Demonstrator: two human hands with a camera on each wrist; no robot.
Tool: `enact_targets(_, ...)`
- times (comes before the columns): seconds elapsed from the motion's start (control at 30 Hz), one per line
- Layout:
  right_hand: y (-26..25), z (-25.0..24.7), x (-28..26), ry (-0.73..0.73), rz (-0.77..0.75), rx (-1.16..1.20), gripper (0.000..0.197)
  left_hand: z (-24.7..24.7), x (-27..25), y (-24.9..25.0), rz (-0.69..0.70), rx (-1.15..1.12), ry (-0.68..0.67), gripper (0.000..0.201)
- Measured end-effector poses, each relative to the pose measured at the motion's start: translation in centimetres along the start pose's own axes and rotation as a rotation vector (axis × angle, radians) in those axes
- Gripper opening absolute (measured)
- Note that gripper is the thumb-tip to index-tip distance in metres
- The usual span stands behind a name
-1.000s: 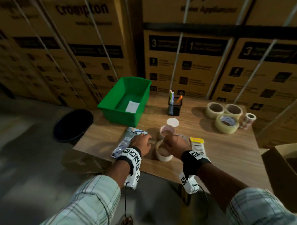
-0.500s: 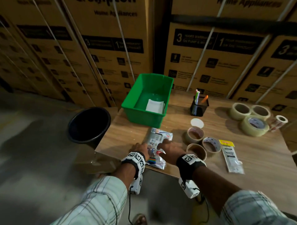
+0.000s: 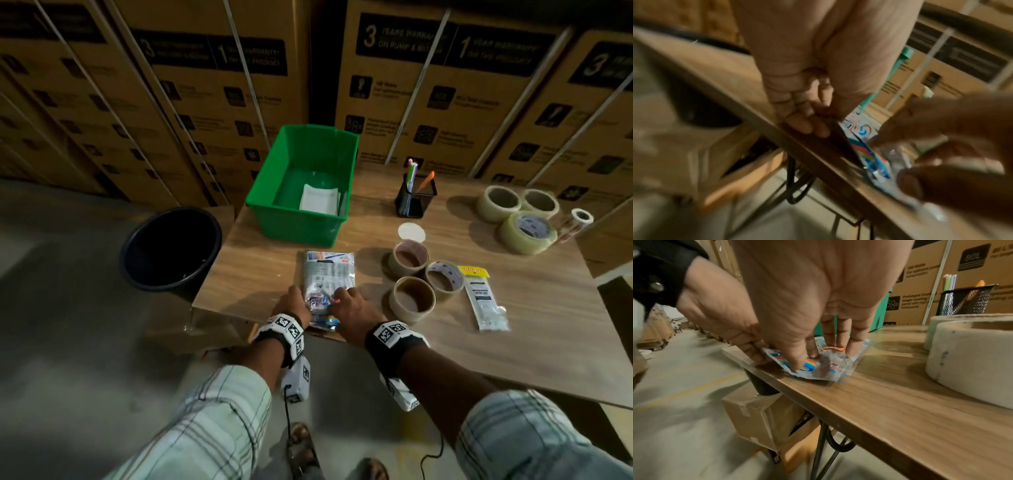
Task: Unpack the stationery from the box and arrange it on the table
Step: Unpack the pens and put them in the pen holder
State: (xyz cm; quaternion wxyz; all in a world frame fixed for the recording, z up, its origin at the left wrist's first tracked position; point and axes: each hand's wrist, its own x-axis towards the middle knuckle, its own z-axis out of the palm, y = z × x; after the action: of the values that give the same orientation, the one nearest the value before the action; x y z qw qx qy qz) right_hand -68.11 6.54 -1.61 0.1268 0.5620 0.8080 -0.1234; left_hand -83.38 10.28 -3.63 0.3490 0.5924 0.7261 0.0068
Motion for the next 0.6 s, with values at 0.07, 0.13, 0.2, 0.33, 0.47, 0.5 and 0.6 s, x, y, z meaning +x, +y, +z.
enact_targets(0.07,0.3,0.3,-0.4,-0.016,-0.017,0.024,0.052,0.2,-0.3,-0.1,-0.034,-0.180,0.032,0.037)
enact_targets(0.13,0.6,0.2,-1.0,-0.033,-0.032,0.033,0.058,0.1,-0.8,0.1,-0.088,-0.327,0.039,0.039)
enact_targets(0.2,0.6,-0.1,-1.7,-0.011,-0.044,0.003,0.060,0.1,-1.2,0.5,-0.116,-0.415,0.025,0.041)
enact_targets(0.33,0.4,-1.3,-3.2,0.103,-0.010,-0.036,0.049,-0.4,-1.8,2.3,-0.122,-0.599,0.010,0.038)
enact_targets(0.47,1.1,-3.3,-4.2,0.240,0.027,-0.059,0.037,-2.4,-4.2,5.3,-0.094,-0.883,-0.058,0.012)
enact_targets(0.5,1.4,-3.8,-4.5,0.279,0.028,-0.052,0.034,-2.9,-4.8,6.0,-0.078,-0.906,-0.056,0.016)
enact_targets(0.6,2.2,-5.5,-5.1,0.393,0.039,0.062,0.025,-4.6,-6.5,8.0,-0.022,-0.970,-0.016,0.017)
